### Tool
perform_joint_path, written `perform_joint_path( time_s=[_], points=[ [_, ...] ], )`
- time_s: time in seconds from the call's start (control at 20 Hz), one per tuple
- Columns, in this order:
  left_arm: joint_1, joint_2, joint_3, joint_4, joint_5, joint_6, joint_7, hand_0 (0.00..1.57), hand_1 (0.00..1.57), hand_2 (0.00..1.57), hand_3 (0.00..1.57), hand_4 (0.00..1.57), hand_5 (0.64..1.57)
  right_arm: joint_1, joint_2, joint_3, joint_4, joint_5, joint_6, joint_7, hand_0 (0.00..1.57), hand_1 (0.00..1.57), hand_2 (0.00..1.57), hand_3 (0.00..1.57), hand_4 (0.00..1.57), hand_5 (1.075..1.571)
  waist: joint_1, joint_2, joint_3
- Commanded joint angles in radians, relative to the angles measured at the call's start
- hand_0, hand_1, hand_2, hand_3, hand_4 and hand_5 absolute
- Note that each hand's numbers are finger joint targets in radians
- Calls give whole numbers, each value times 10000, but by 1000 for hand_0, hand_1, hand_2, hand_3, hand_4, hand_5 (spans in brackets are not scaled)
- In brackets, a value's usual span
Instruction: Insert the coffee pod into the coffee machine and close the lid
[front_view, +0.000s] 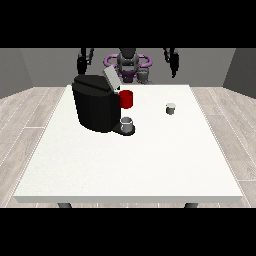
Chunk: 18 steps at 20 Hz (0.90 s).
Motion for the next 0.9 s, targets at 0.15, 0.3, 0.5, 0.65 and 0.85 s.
perform_joint_path(
  time_s=[0.15,0.3,0.5,0.65,0.85],
  points=[
    [-7,487,502,-42,525,-834,-624,0,0,0,0,282,1571,79,172,156,147,212,-125,304,0,0,0,0,128,1571,74,-265,-346],
    [484,289,588,279,623,-975,-1793,0,0,0,0,282,1571,-1,375,-813,-141,-37,-980,-438,0,0,0,0,128,1571,-214,-450,-352],
    [-102,1270,897,336,83,-1269,-1659,0,0,0,0,311,1571,-40,329,-1110,304,-472,-613,-1111,0,0,0,0,181,1571,-268,-118,-342],
    [-349,1314,557,524,-928,-768,-1399,0,0,0,0,0,1571,-420,301,-958,194,-184,-879,-803,0,0,0,0,267,1571,-329,-16,-343],
    [-1398,2379,1616,1990,-692,-1251,-1418,0,0,0,0,0,1571,-390,561,-594,47,-117,-790,-1201,0,0,0,0,177,1571,-890,575,-346]
  ],
)
